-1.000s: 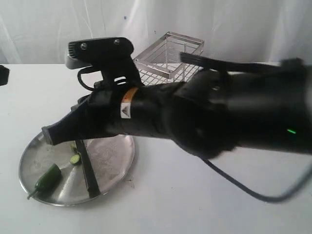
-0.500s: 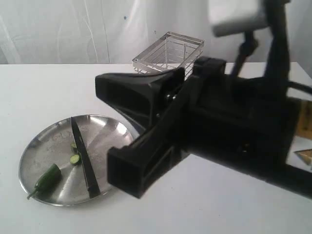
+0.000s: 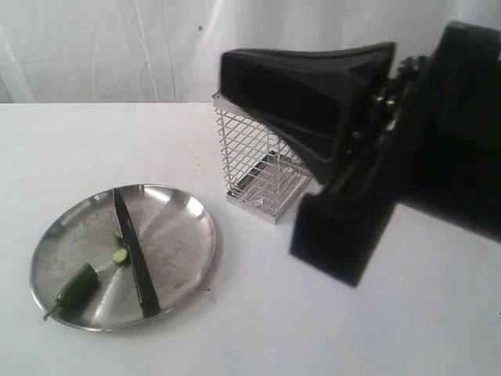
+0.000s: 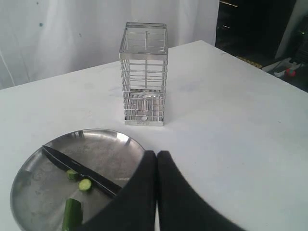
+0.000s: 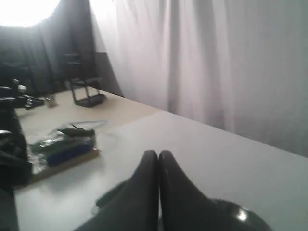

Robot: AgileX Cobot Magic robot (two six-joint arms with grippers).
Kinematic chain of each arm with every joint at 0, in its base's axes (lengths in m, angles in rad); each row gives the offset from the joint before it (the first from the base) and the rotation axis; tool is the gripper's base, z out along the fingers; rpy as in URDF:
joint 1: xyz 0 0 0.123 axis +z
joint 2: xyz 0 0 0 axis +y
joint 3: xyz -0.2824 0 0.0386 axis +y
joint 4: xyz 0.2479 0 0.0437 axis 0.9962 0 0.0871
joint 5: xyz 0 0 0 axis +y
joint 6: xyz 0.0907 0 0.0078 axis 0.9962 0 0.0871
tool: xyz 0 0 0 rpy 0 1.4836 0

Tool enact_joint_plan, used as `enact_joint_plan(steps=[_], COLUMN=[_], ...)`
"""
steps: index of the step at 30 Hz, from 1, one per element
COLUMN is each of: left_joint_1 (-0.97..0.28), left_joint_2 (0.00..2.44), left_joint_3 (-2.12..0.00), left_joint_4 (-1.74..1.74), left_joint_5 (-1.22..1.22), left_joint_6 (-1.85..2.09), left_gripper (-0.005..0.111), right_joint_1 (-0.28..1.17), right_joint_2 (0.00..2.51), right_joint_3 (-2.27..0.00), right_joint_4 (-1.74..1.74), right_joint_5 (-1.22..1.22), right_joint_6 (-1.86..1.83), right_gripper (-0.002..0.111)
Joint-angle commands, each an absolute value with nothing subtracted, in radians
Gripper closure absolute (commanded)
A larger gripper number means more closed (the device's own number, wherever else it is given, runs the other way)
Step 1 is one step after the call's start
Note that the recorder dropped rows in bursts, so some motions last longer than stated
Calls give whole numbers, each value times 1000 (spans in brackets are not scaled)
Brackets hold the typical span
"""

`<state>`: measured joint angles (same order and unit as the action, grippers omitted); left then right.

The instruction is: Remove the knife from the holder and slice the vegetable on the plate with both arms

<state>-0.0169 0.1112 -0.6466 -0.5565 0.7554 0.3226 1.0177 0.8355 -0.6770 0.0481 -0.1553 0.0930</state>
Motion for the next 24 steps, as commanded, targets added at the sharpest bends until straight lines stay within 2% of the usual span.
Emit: enact_joint_plan(steps=[1,4,10,18,24], left_joint_1=[-22,-22,-22,-22,-22], left_joint_2=[105,105,105,105,105], left_joint_3=[-641,-641,-641,-641,-641], left_joint_4=[-567,-567,-567,-567,-567], left_joint_5=[761,761,761,761,761], left_joint_6=[314,314,314,314,314], left_gripper=[107,107,107,107,107], right_joint_1=[836,686,470,371,348], right_joint_2=[723,626,341,82,0], right_joint_3=[-648,-560,-271,-15,0], right_joint_4=[53,49,49,53,53], right_joint_5=[171,213,112,86,199], right_joint_6=[85,78,0,0,0], right_gripper=[108,108,108,108,108])
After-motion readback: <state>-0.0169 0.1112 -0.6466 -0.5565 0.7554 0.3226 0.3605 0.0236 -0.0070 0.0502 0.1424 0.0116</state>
